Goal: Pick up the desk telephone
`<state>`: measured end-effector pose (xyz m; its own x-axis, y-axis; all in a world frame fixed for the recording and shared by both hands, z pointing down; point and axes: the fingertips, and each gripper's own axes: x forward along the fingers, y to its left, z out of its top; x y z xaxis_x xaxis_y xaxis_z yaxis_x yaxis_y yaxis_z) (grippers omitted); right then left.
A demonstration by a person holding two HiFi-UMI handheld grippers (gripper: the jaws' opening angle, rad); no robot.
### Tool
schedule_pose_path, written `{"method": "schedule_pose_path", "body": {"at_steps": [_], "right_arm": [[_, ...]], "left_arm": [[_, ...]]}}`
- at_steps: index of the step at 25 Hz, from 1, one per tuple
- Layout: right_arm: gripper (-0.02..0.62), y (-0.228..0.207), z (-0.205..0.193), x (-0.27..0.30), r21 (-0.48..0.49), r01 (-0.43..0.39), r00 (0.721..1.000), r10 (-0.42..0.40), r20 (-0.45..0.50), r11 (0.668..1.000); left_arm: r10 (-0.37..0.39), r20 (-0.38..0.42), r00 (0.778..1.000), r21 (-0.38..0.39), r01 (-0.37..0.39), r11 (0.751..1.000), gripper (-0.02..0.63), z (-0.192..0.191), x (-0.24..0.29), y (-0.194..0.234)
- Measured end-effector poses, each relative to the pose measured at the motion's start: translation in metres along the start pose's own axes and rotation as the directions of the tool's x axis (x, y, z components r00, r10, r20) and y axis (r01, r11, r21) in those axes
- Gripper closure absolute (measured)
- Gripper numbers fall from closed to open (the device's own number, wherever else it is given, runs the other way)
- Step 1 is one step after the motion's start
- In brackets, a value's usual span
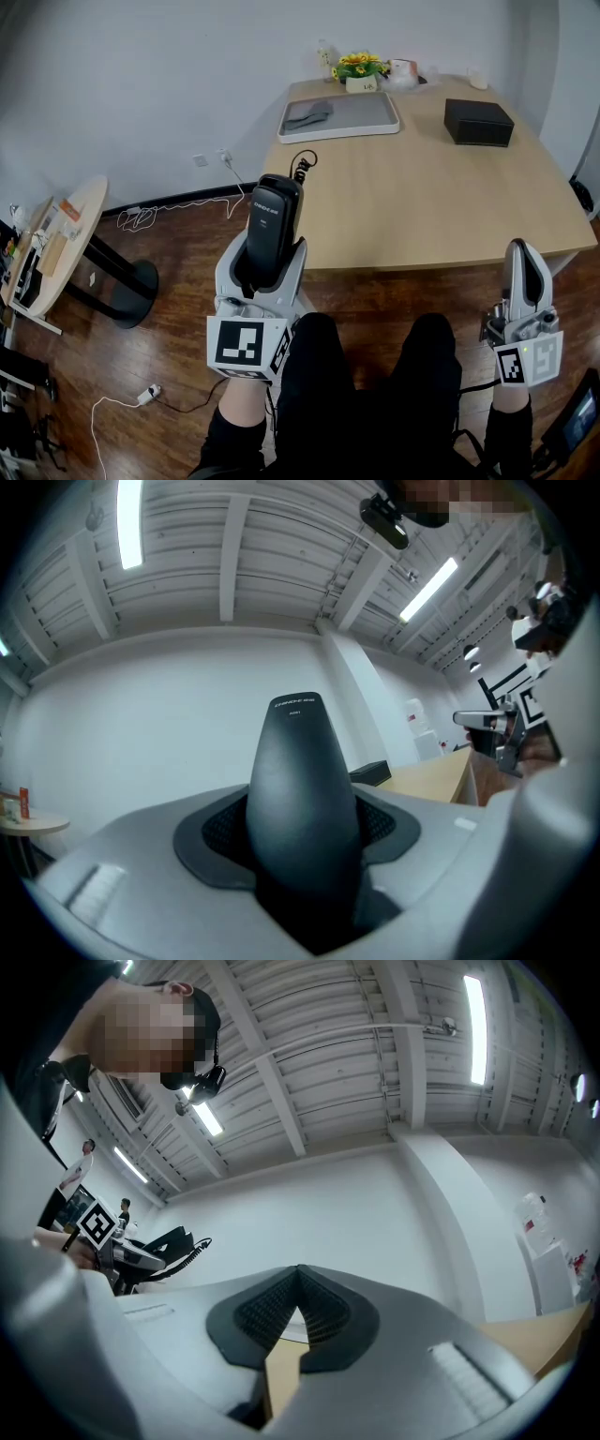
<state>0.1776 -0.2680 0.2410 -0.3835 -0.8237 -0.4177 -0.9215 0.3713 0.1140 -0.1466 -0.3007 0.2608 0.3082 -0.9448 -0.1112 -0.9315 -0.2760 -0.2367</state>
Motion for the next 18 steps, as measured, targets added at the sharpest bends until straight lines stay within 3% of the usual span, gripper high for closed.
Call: {"method": "schedule_pose_path", "body": {"at_steps": [18], "right_arm": [[0.595,0.0018,0.0027,0.0012,-0.002,0.007,1.000,-0.007,-0.003,1.000]], "left_arm": [[-0.010,-0.010,1.000,0.000,0.010,1.000,0.347,-0.0025,0.0002,0.0010]]}}
